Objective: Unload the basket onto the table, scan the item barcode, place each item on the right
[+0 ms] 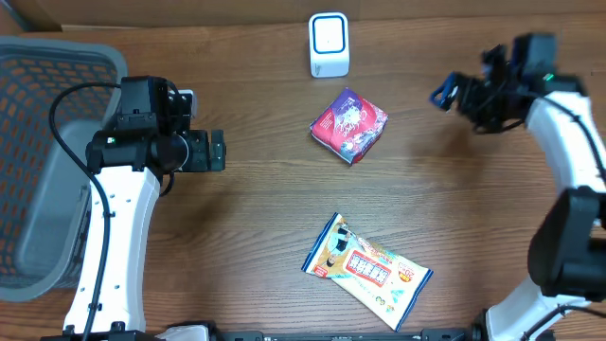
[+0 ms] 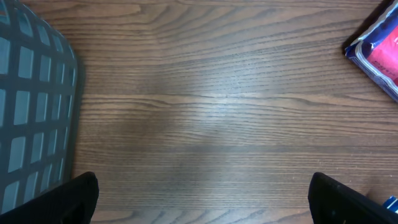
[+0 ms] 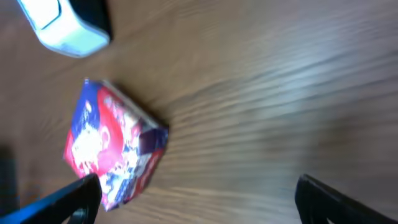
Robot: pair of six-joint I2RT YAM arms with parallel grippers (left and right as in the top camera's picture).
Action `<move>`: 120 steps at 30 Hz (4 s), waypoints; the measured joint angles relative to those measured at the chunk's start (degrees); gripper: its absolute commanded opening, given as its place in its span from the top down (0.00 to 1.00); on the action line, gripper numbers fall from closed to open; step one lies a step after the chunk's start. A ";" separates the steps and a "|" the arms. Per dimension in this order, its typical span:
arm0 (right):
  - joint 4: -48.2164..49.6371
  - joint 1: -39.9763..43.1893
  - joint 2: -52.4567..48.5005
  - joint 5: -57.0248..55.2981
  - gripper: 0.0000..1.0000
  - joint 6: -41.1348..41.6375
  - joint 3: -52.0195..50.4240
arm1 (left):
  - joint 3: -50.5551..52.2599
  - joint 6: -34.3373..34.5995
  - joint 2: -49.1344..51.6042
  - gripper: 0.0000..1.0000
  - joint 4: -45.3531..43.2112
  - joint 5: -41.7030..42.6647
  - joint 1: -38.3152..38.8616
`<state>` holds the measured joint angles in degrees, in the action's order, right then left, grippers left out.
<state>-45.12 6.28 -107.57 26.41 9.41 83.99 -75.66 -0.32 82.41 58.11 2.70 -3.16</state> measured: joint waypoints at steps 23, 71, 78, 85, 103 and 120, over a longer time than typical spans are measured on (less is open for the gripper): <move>29.42 -10.38 -19.56 16.96 0.03 2.56 -0.57 | 0.00 0.02 0.00 0.00 0.00 0.00 0.00; -22.84 -53.24 17.11 -84.67 0.96 -2.27 -6.16 | 0.00 0.02 0.00 0.00 0.00 0.00 0.00; -5.14 -57.88 9.22 -99.45 0.96 -1.86 -18.80 | 0.00 0.02 0.00 0.00 0.02 0.00 0.00; 12.22 -60.15 -8.55 -111.03 0.96 -12.35 -21.44 | 0.00 0.02 0.00 0.00 0.00 0.00 0.00; 5.86 -86.71 -11.32 -97.88 0.00 -6.10 -17.86 | 0.00 0.02 0.00 0.00 0.00 0.00 0.00; -17.86 -66.66 8.66 -61.18 0.00 18.47 -0.37 | 0.00 0.02 0.00 0.00 0.00 0.00 0.02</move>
<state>-62.98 -60.38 -98.91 -34.76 27.88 83.61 -75.66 -0.30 82.41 58.11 2.70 -3.14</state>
